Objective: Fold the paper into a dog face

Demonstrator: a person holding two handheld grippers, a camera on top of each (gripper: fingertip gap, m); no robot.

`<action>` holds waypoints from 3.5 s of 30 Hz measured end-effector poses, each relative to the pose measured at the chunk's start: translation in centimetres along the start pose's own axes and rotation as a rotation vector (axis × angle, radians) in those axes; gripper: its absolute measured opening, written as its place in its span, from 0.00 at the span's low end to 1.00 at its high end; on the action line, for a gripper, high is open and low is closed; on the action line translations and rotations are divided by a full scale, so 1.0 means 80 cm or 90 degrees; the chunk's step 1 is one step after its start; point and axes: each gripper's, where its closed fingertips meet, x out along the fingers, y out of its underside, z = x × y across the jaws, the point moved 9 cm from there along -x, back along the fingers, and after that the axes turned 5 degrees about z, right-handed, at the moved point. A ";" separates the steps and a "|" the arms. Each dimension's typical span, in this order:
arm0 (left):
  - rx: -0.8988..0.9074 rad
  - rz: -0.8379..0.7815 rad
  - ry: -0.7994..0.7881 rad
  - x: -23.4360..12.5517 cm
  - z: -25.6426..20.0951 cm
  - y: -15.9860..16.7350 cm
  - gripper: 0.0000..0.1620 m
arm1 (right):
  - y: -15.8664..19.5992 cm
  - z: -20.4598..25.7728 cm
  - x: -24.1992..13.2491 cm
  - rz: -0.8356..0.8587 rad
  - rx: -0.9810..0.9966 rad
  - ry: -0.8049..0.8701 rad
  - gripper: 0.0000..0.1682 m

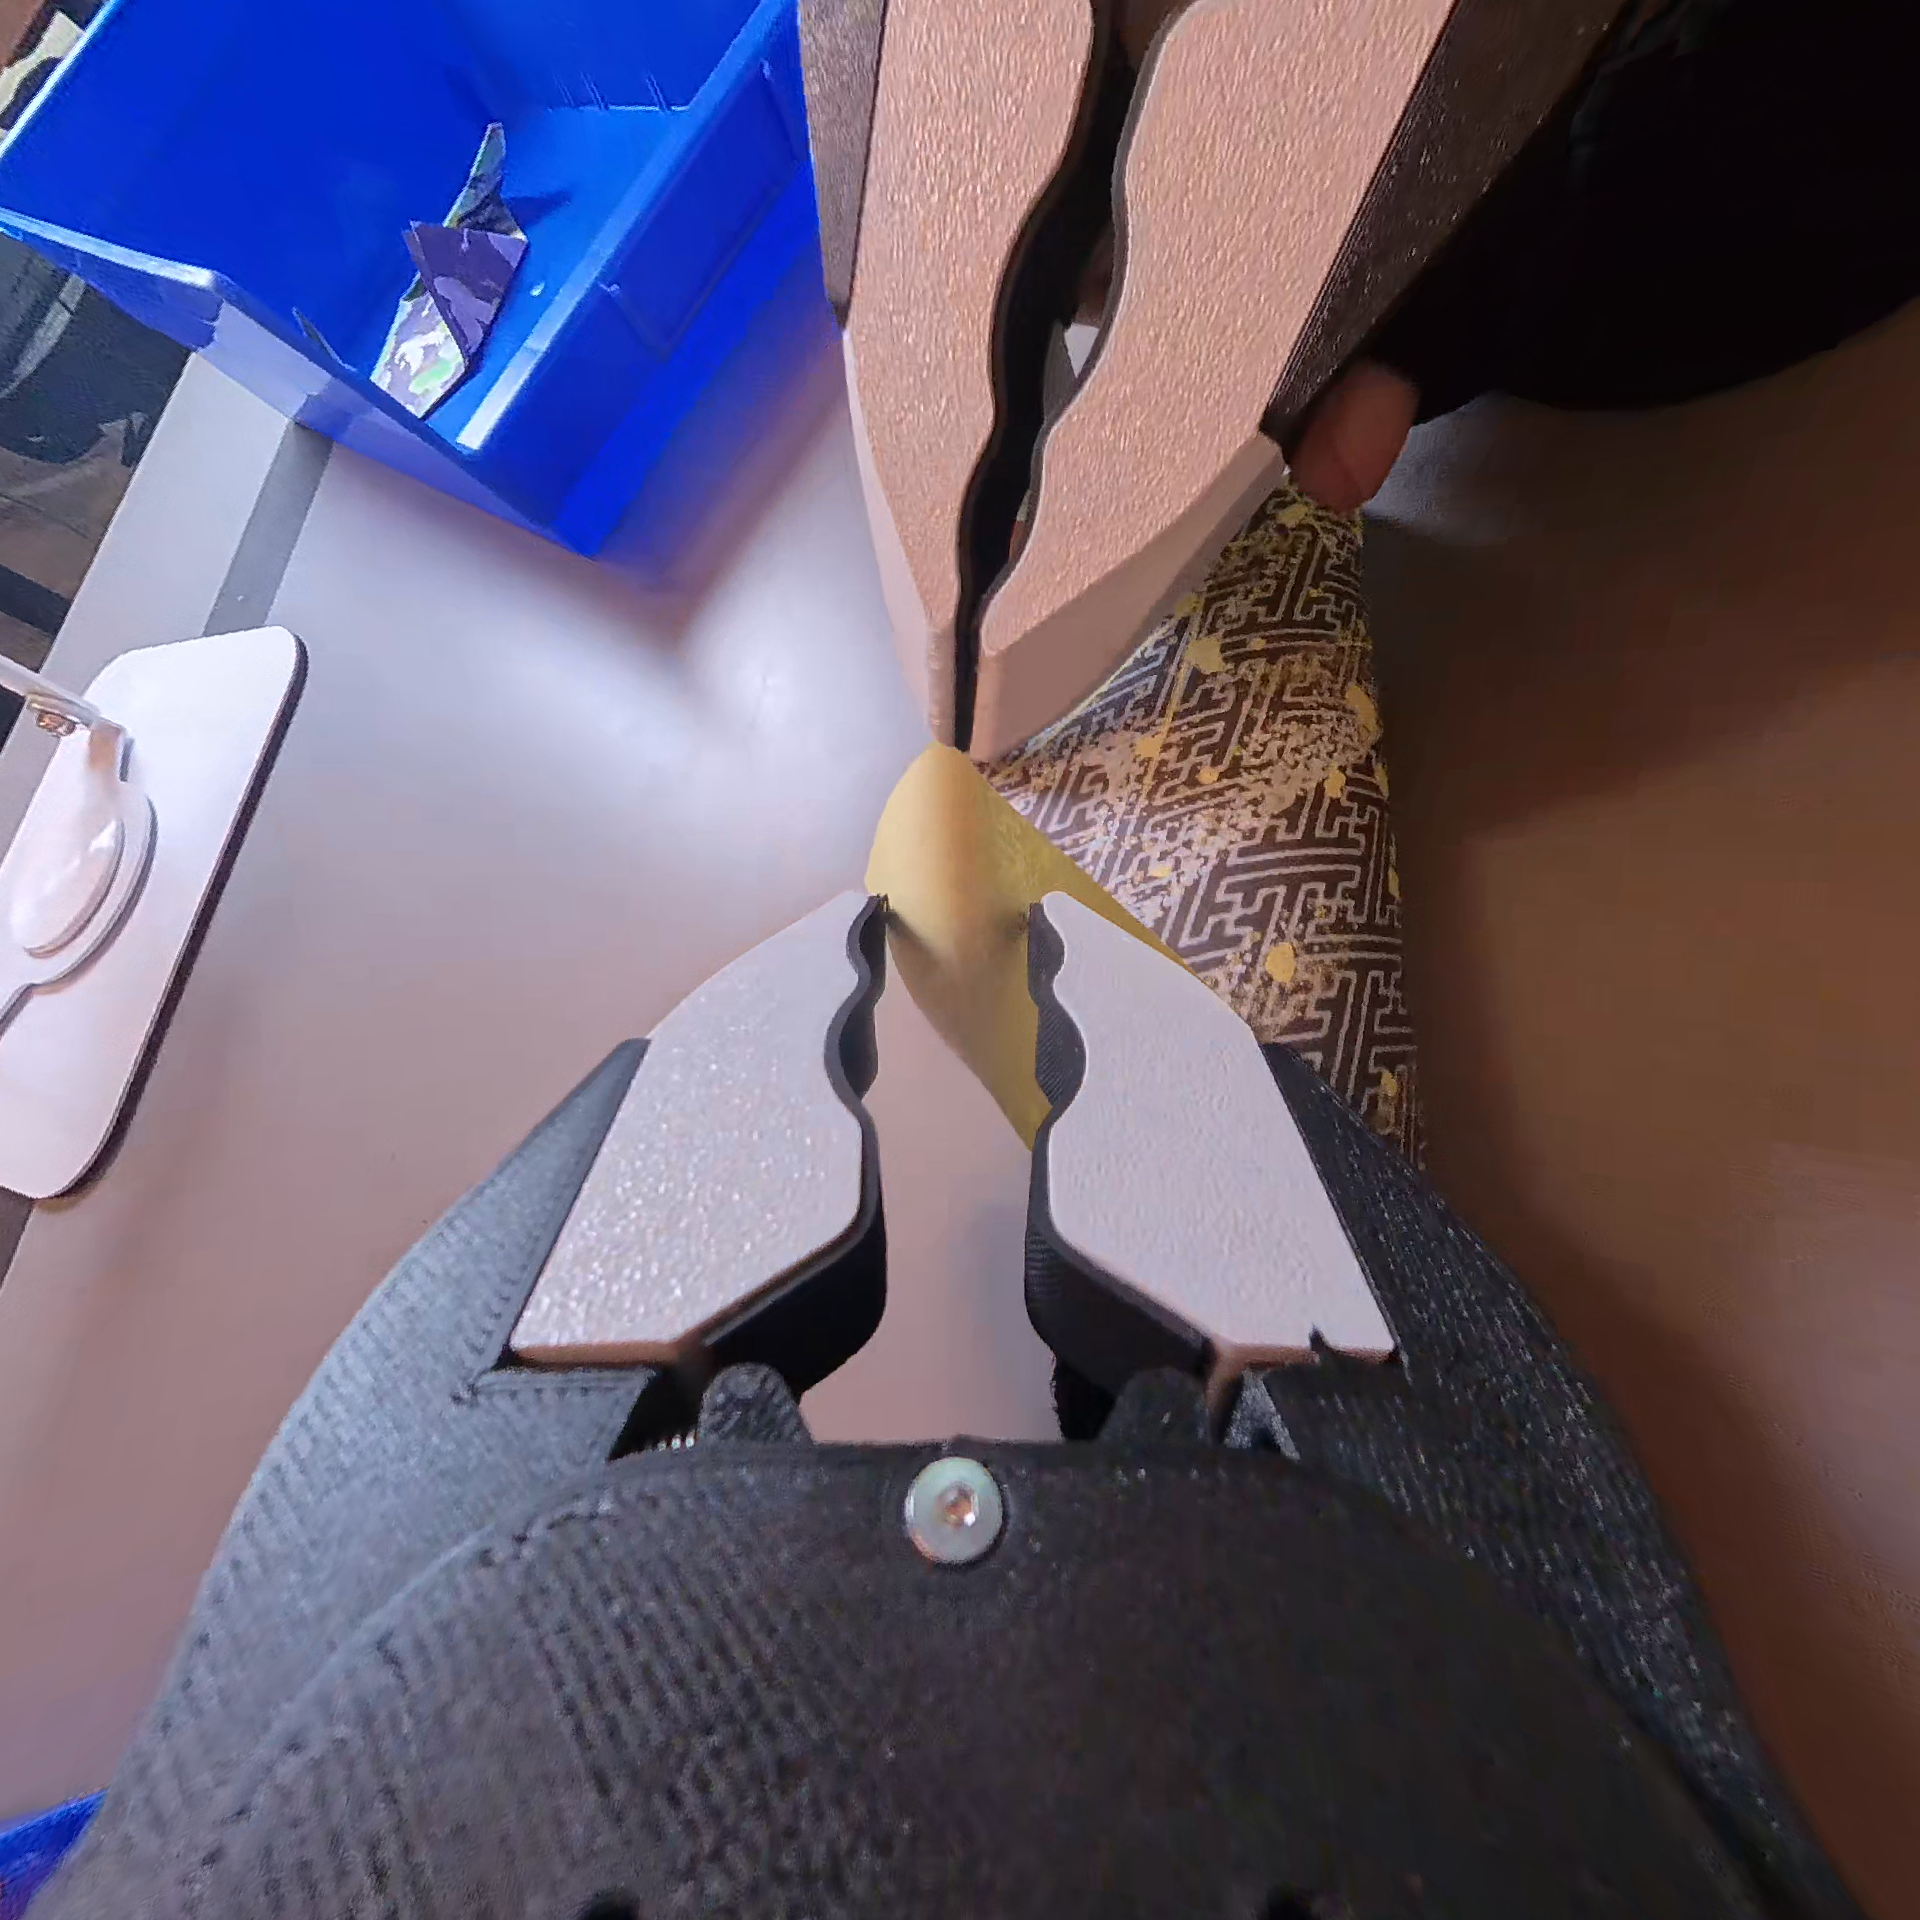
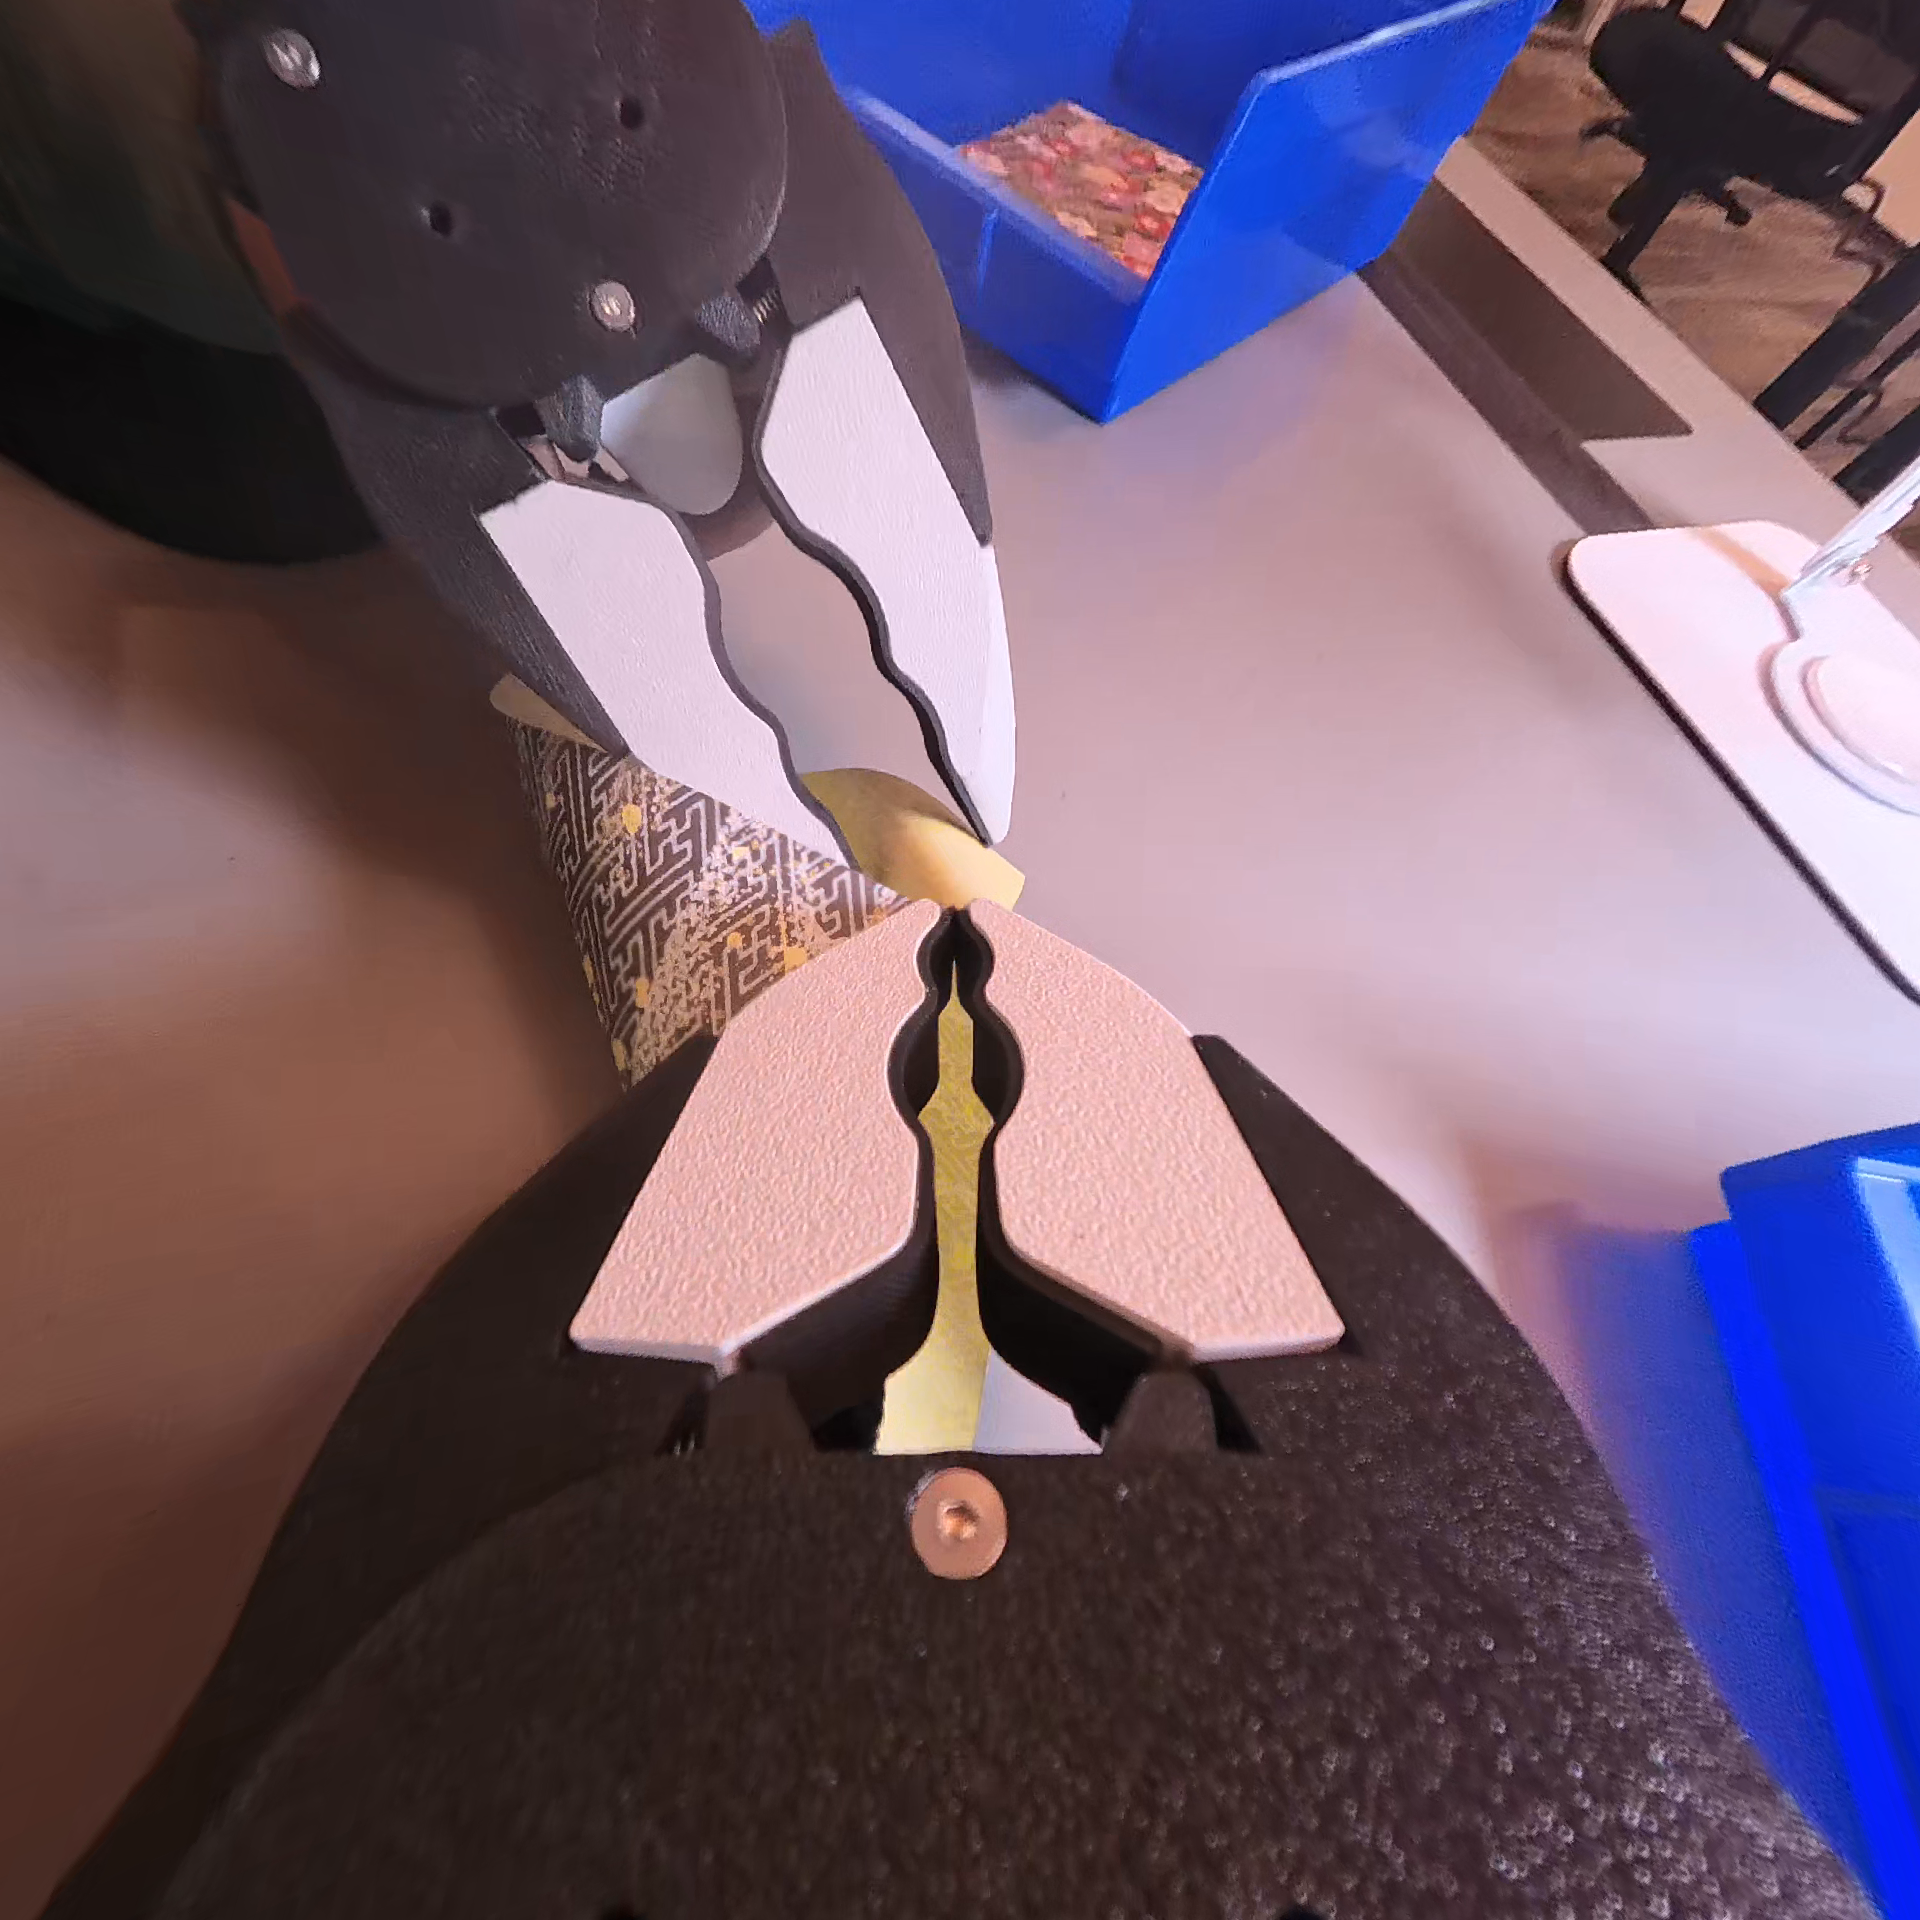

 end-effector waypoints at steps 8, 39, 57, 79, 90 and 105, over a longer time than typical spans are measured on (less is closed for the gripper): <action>-0.002 -0.020 0.029 0.002 -0.004 0.003 0.15 | 0.008 0.000 0.006 0.024 0.013 -0.019 0.00; -0.253 0.126 0.222 -0.058 0.019 0.068 0.33 | 0.013 0.019 0.000 0.048 -0.034 -0.111 0.00; -0.139 0.145 0.164 -0.035 -0.032 0.042 0.03 | 0.006 0.044 -0.006 0.008 -0.106 -0.123 0.00; -0.201 -0.084 0.301 -0.026 -0.041 0.002 0.25 | 0.008 0.042 -0.004 0.006 -0.117 -0.066 0.00; -0.552 -0.153 0.473 -0.008 -0.029 0.010 0.36 | 0.007 0.042 -0.003 0.018 -0.123 -0.026 0.00; -0.604 -0.132 0.434 0.003 -0.027 0.012 0.21 | -0.001 0.041 -0.008 -0.021 -0.114 0.018 0.00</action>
